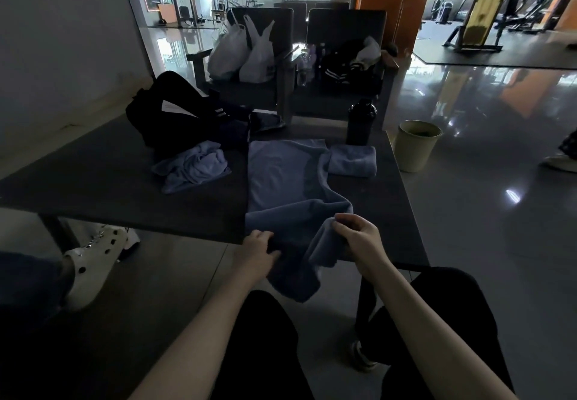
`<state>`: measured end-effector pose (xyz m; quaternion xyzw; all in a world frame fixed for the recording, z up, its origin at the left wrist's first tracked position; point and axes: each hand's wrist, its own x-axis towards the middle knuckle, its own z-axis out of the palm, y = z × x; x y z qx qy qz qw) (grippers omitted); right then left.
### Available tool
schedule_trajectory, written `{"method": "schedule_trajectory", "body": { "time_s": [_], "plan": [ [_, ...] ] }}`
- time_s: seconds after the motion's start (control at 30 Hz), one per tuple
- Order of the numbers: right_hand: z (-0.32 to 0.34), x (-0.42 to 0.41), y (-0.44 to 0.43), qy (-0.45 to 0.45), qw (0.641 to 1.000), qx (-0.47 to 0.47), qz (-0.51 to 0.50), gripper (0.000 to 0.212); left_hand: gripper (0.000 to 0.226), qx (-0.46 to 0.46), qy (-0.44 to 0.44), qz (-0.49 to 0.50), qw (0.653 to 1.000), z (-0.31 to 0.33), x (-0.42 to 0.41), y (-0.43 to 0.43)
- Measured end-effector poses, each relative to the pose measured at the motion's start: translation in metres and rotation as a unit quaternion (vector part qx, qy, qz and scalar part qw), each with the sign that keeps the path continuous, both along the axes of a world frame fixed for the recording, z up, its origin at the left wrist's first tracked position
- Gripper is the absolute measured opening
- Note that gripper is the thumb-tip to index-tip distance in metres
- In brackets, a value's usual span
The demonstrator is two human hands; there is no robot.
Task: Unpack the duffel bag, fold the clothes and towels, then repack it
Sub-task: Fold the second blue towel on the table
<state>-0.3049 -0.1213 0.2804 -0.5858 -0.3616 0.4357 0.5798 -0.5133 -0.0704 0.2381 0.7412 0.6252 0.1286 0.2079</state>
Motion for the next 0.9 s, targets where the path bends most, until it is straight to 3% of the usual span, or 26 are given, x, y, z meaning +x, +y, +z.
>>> {"method": "schedule_trajectory", "body": {
  "time_s": [0.13, 0.27, 0.37, 0.53, 0.73, 0.9],
  "plan": [
    [0.006, 0.002, 0.010, 0.003, 1.000, -0.009, 0.012, 0.021, 0.053, 0.024, 0.091, 0.141, 0.985, -0.001, 0.007, 0.010],
    [0.002, 0.012, 0.018, -0.039, 0.999, -0.018, 0.024, 0.029, 0.042, 0.023, 0.078, 0.183, 0.980, -0.008, 0.011, 0.025],
    [-0.004, 0.019, 0.023, -0.054, 0.998, -0.027, 0.032, 0.037, 0.025, 0.025, 0.099, 0.154, 0.983, -0.006, 0.015, 0.040],
    [-0.010, 0.025, 0.032, -0.047, 0.998, -0.013, 0.034, 0.042, 0.022, 0.036, -0.037, 0.139, 0.989, 0.015, 0.018, 0.080],
    [-0.010, 0.031, 0.054, -0.048, 0.998, -0.011, 0.034, 0.049, 0.014, 0.054, -0.207, 0.161, 0.963, 0.048, 0.023, 0.141],
    [-0.018, 0.030, 0.067, -0.132, 0.987, -0.072, 0.063, 0.058, 0.034, -0.022, -0.124, 0.084, 0.988, 0.033, 0.023, 0.134]
  ]
}}
